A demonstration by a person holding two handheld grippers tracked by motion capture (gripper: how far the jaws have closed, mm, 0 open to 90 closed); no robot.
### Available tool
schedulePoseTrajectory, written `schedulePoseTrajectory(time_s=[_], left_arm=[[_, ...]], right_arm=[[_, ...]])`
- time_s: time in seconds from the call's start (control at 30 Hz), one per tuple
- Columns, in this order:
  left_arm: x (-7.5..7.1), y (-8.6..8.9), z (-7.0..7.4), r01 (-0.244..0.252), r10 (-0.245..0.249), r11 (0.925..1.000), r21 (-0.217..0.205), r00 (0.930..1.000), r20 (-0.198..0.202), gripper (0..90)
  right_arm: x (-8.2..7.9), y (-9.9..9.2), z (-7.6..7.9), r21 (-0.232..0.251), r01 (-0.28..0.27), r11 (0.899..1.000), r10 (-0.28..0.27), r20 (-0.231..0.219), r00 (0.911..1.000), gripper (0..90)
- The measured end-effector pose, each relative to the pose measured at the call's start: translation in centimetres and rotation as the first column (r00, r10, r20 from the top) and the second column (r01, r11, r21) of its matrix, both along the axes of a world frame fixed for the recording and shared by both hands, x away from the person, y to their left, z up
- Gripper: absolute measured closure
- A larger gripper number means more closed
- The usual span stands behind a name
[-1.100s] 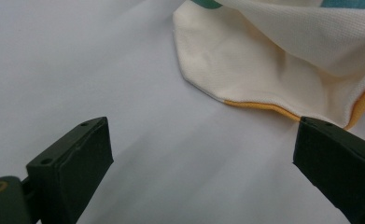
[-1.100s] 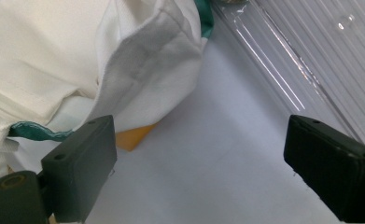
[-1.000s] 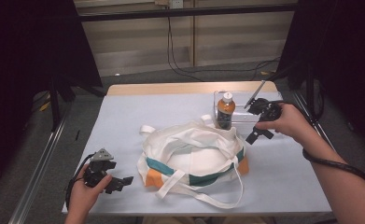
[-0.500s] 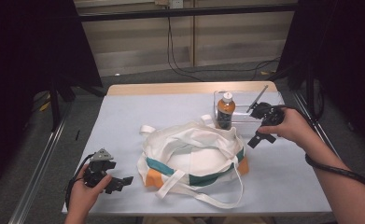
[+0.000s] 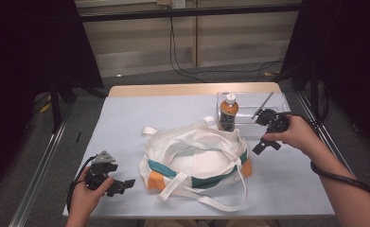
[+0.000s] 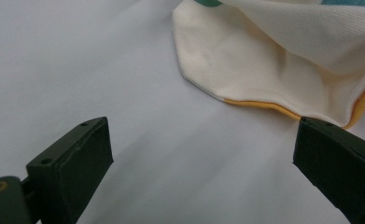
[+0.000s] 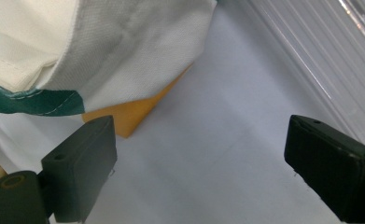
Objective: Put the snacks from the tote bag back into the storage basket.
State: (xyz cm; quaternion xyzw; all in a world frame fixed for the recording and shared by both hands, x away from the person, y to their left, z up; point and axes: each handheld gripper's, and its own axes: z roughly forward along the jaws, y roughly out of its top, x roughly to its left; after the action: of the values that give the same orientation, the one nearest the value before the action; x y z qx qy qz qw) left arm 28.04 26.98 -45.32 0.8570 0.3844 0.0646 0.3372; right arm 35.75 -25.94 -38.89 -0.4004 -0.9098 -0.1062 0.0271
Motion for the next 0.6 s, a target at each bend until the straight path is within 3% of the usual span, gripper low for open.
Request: schedulePoseTrajectory(time_s=[0.6], left_arm=[[0.0, 0.0, -0.1, 0.003, -0.003, 1.0000, 0.007, 1.0000, -0.005, 4.4]], right_arm=[[-1.3, -0.4, -1.4, -0.003, -0.003, 1.000, 0.003, 0.005, 1.0000, 8.9]])
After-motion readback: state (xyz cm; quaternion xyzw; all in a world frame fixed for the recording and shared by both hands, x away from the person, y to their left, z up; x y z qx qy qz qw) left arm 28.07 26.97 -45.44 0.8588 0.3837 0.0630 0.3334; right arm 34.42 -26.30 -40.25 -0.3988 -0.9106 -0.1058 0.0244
